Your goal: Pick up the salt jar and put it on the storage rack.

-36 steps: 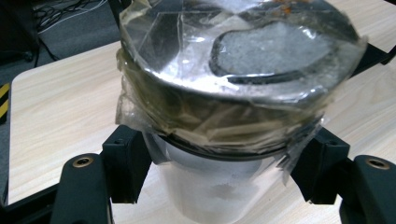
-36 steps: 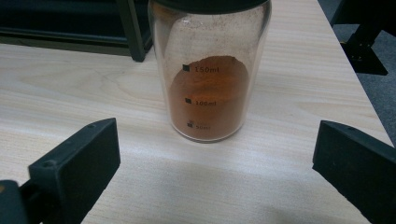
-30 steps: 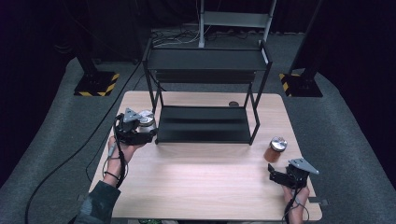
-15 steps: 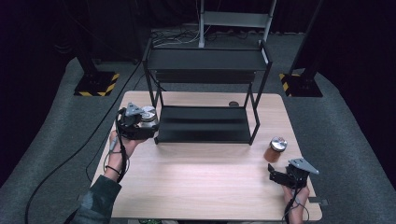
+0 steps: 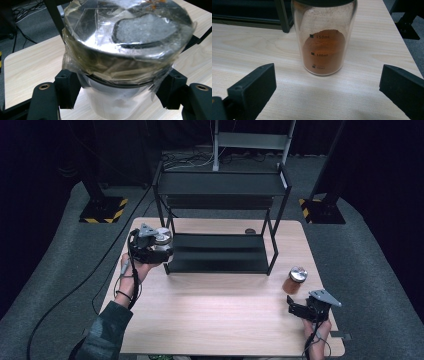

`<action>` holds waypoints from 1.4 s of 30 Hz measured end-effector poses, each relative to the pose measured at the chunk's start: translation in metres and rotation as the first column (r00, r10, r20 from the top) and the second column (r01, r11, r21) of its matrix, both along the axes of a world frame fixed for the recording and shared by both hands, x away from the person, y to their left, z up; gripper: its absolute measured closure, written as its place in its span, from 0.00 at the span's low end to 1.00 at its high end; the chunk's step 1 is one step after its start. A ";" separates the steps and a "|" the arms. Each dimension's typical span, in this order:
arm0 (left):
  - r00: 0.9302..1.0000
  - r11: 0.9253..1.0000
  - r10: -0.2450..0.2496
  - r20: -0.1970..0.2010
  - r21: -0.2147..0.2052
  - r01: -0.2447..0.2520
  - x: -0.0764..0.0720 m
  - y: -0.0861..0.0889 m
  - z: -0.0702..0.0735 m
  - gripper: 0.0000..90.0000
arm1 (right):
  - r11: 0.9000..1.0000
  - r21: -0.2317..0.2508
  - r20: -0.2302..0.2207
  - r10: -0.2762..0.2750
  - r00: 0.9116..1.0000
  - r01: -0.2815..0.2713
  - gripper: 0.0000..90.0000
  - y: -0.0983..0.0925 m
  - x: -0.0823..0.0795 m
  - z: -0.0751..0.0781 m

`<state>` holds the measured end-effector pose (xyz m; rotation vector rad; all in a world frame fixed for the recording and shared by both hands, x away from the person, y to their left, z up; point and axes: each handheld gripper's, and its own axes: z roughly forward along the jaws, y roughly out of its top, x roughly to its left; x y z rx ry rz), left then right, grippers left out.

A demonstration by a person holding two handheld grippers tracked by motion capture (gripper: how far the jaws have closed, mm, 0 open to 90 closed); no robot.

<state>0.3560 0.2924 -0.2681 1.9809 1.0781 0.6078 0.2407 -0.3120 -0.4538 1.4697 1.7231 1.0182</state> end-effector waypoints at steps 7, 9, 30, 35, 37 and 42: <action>1.000 1.000 -0.012 0.005 0.012 0.012 0.004 -0.005 0.010 0.34 | 1.000 -0.001 0.000 0.001 1.000 -0.001 0.00 0.000 0.000 0.000; 1.000 1.000 -0.015 0.005 0.015 0.015 0.004 -0.005 0.012 0.34 | 1.000 0.000 0.000 0.001 1.000 -0.001 0.00 0.000 0.000 0.000; 0.999 0.999 -0.030 0.022 0.027 0.029 0.017 -0.016 0.031 0.34 | 1.000 0.000 -0.003 0.003 1.000 -0.003 0.00 0.000 0.001 0.000; 0.999 0.999 -0.037 0.020 0.035 0.036 0.021 -0.018 0.037 0.34 | 1.000 -0.001 -0.003 0.002 1.000 -0.002 0.00 0.000 0.001 0.000; 0.999 0.999 -0.036 0.020 0.033 0.035 0.022 -0.019 0.039 0.34 | 1.000 -0.001 -0.003 0.002 1.000 -0.002 0.00 0.000 0.001 0.000; 0.999 0.998 -0.040 0.022 0.043 0.039 0.023 -0.021 0.044 0.34 | 1.000 -0.001 -0.004 0.002 1.000 -0.002 0.00 0.000 0.001 0.000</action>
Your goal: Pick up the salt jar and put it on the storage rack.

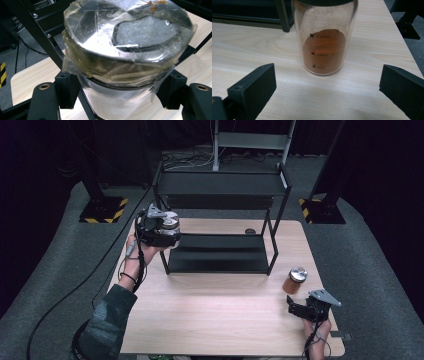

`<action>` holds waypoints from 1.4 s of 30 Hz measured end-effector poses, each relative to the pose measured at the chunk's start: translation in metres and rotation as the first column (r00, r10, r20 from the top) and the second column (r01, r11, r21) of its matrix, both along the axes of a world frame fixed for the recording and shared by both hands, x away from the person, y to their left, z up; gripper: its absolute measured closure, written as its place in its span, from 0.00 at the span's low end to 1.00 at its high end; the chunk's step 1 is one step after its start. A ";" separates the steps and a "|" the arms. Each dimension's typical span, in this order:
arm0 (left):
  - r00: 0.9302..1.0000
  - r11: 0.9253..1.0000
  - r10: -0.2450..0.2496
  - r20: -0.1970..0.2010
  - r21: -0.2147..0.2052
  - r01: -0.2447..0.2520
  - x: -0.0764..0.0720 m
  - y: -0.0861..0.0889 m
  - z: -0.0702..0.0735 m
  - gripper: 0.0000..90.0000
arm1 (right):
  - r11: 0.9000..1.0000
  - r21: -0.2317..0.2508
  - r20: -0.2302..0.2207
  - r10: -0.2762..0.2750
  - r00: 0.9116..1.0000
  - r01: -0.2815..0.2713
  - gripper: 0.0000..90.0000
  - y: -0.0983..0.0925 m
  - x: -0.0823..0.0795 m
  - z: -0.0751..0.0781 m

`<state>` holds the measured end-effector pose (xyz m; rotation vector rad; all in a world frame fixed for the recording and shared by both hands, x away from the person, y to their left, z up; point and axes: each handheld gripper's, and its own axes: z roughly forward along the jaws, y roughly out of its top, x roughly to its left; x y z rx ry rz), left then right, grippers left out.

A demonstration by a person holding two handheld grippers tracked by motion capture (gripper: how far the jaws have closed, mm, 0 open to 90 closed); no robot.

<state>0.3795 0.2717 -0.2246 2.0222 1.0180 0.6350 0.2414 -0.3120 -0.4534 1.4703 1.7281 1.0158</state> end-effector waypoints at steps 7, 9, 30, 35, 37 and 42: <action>1.000 1.000 -0.005 0.006 0.011 0.005 0.002 -0.002 0.008 0.34 | 1.000 0.000 0.000 -0.001 1.000 0.001 0.00 0.000 0.000 0.000; 1.000 1.000 -0.006 0.008 0.012 0.006 0.003 -0.002 0.011 0.34 | 1.000 -0.001 -0.001 0.000 1.000 0.000 0.00 0.000 0.000 0.000; 1.000 0.999 -0.018 0.014 0.041 0.017 0.008 -0.009 0.028 0.34 | 1.000 -0.008 -0.005 -0.001 1.000 0.001 0.00 0.001 0.001 0.001; 0.999 0.999 -0.025 0.021 0.048 0.024 0.008 -0.014 0.036 0.34 | 1.000 -0.008 -0.006 -0.001 1.000 0.000 0.00 0.001 0.001 0.001; 0.999 0.998 -0.027 0.024 0.050 0.026 0.008 -0.015 0.037 0.34 | 1.000 -0.009 -0.006 0.000 1.000 0.000 0.00 0.001 0.001 0.001; 0.999 0.998 -0.036 0.032 0.059 0.034 0.008 -0.019 0.045 0.34 | 1.000 -0.008 -0.005 -0.001 1.000 0.001 0.00 0.001 0.001 0.001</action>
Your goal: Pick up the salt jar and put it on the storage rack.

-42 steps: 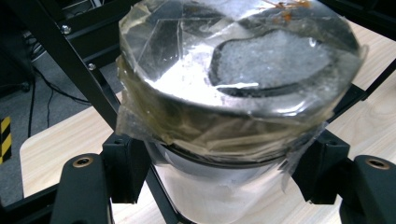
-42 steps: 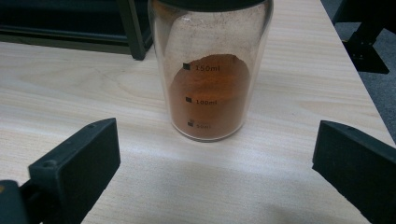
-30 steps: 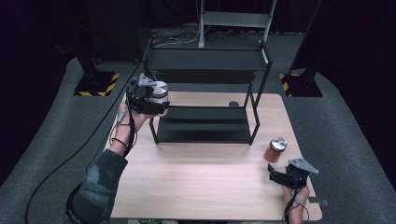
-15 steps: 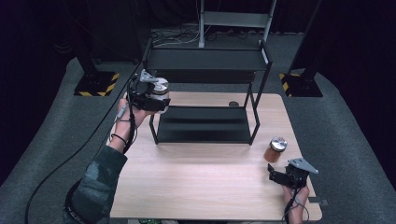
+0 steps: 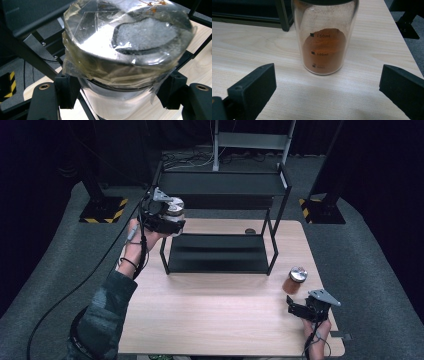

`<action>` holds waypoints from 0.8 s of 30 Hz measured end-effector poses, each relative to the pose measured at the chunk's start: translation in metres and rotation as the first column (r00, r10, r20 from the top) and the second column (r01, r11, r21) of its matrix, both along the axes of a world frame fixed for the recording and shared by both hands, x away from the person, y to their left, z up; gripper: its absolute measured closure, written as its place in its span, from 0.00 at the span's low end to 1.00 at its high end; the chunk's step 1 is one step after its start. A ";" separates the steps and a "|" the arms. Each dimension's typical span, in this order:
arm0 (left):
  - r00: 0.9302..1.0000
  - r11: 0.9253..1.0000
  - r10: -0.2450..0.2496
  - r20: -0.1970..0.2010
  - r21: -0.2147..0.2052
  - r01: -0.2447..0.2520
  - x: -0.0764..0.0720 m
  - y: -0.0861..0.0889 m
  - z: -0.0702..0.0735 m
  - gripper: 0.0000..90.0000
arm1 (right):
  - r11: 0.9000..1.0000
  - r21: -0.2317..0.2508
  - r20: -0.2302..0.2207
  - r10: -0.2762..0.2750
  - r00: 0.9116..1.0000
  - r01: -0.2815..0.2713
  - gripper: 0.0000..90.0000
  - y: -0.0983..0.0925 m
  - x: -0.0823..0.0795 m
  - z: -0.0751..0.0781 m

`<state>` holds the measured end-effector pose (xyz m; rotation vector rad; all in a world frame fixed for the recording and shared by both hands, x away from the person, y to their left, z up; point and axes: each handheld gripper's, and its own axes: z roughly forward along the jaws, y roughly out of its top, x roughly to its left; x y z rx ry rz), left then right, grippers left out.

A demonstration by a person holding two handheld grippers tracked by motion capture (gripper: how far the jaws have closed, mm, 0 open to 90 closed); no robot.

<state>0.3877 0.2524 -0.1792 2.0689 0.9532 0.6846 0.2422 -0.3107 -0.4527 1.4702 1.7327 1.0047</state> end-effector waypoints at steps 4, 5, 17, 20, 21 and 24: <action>1.000 1.000 -0.004 0.003 0.004 0.004 0.001 -0.003 0.003 0.34 | 1.000 0.001 0.000 0.000 1.000 0.000 0.00 0.000 0.000 0.000; 1.000 1.000 -0.005 0.002 0.006 0.005 0.001 -0.003 0.004 0.34 | 1.000 0.001 0.000 0.000 1.000 0.000 0.00 0.000 0.000 0.000; 1.000 0.999 -0.013 0.012 0.029 0.012 0.002 -0.010 0.017 0.34 | 1.000 0.002 0.001 0.000 1.000 0.000 0.00 0.000 0.000 0.000; 1.000 0.999 -0.015 0.014 0.034 0.014 0.003 -0.011 0.021 0.34 | 1.000 0.004 0.001 0.000 1.000 0.000 0.00 0.000 0.000 0.000; 1.000 0.999 -0.015 0.015 0.035 0.015 0.003 -0.011 0.022 0.34 | 1.000 0.002 0.001 0.000 1.000 0.000 0.00 0.000 0.000 0.000; 1.000 0.999 -0.017 0.016 0.041 0.016 0.003 -0.013 0.025 0.34 | 1.000 0.003 0.000 0.000 1.000 0.000 0.00 0.000 0.000 0.000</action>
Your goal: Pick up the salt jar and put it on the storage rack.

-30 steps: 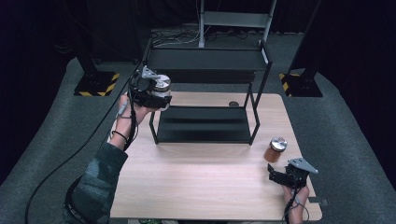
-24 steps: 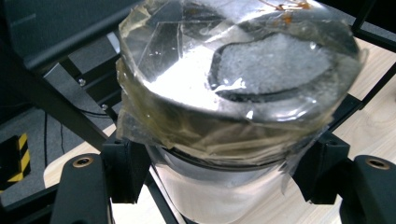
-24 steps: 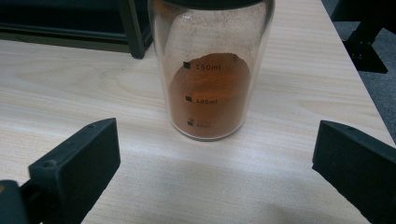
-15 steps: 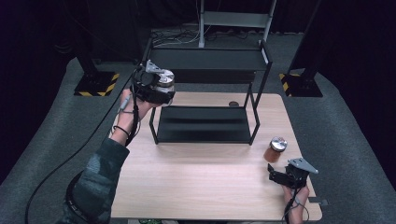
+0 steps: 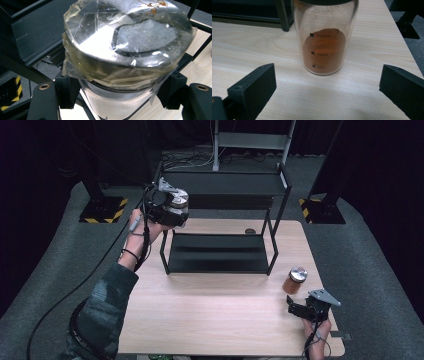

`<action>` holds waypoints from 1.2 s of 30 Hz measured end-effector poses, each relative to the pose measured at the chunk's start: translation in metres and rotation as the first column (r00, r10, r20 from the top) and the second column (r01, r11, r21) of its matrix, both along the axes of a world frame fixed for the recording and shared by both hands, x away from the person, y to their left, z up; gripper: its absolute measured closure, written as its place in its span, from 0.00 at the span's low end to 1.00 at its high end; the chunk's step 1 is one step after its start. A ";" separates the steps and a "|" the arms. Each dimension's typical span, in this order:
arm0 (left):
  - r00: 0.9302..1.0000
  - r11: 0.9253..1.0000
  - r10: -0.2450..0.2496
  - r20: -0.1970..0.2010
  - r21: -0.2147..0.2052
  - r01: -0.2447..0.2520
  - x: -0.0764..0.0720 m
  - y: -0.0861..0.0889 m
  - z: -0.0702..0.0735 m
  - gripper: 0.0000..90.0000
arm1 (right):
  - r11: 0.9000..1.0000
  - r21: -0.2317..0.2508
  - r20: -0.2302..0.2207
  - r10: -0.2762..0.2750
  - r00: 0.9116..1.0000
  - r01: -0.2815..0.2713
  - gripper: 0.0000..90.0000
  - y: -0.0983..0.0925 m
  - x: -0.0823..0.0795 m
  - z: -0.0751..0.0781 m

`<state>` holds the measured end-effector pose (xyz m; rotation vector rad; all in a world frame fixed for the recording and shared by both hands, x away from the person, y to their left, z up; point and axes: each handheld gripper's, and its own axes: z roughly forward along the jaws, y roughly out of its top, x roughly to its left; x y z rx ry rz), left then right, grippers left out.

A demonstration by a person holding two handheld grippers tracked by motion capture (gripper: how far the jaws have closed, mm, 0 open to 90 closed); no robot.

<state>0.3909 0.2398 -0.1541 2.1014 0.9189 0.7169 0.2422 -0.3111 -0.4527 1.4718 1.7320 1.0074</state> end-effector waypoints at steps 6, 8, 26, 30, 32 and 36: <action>1.000 1.000 -0.002 0.003 0.006 0.002 0.001 -0.001 0.006 0.34 | 1.000 0.000 -0.002 0.000 1.000 0.000 0.00 0.000 0.000 0.000; 1.000 1.000 -0.002 0.005 0.005 0.002 0.001 -0.001 0.008 0.34 | 1.000 -0.001 -0.003 0.001 1.000 -0.001 0.00 0.000 0.000 0.000; 1.000 1.000 0.000 0.020 0.001 0.000 0.005 -0.003 0.028 0.34 | 1.000 -0.005 -0.003 0.000 1.000 0.000 0.00 0.001 0.001 0.000; 1.000 1.000 -0.002 0.021 0.000 0.002 0.006 -0.003 0.031 0.34 | 1.000 -0.005 -0.003 -0.002 1.000 0.002 0.00 0.001 0.001 0.000; 1.000 1.000 -0.005 0.022 -0.001 0.005 0.007 -0.003 0.032 0.34 | 1.000 -0.005 -0.003 -0.002 1.000 0.002 0.00 0.001 0.001 0.000; 1.000 1.000 -0.010 0.026 -0.004 0.010 0.007 -0.003 0.035 0.34 | 1.000 -0.006 -0.004 -0.002 1.000 0.002 0.00 0.001 0.001 0.001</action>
